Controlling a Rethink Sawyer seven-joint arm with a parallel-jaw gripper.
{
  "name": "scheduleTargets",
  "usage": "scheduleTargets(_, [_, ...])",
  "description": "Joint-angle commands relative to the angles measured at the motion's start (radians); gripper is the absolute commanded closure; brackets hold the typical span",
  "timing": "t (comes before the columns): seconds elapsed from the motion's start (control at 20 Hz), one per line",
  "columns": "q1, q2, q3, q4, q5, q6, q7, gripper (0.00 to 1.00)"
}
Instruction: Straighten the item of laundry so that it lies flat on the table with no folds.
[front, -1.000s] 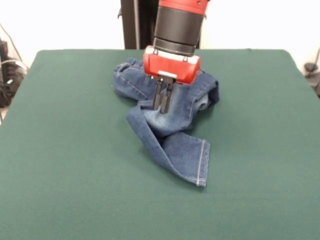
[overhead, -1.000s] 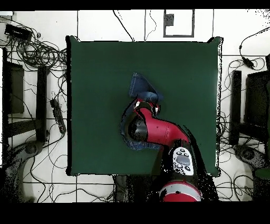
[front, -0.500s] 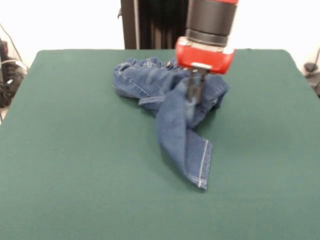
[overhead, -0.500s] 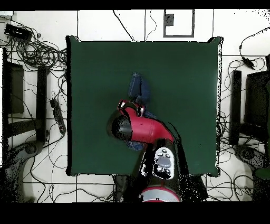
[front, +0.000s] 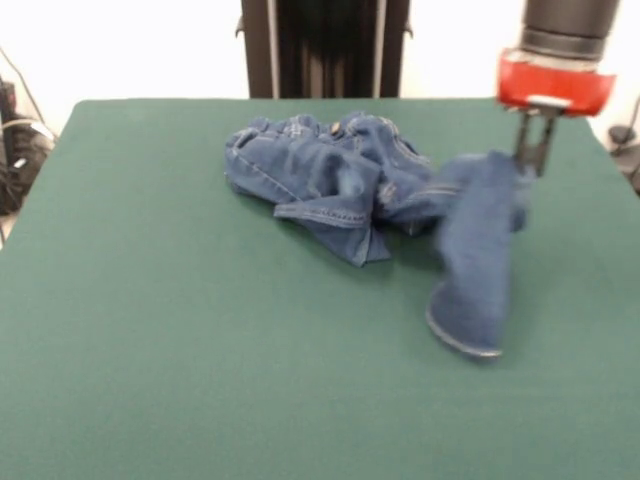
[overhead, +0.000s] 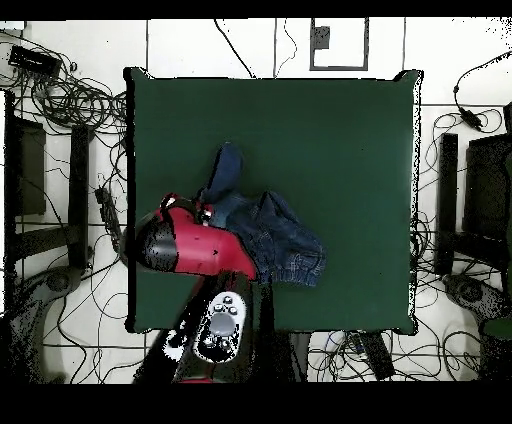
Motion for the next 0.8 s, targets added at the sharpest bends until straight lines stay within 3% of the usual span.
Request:
scheduleTargets(0.05, [0.125,0.061,-0.007,-0.057,0.178,0.172,0.423,1.0])
scheduleTargets(0.6, [0.181,0.118,-0.077,-0.081,0.213,0.144,0.495,1.0])
scheduleTargets(0.8, [0.144,0.083,-0.012,-0.011,0.198,0.068,0.455,1.0])
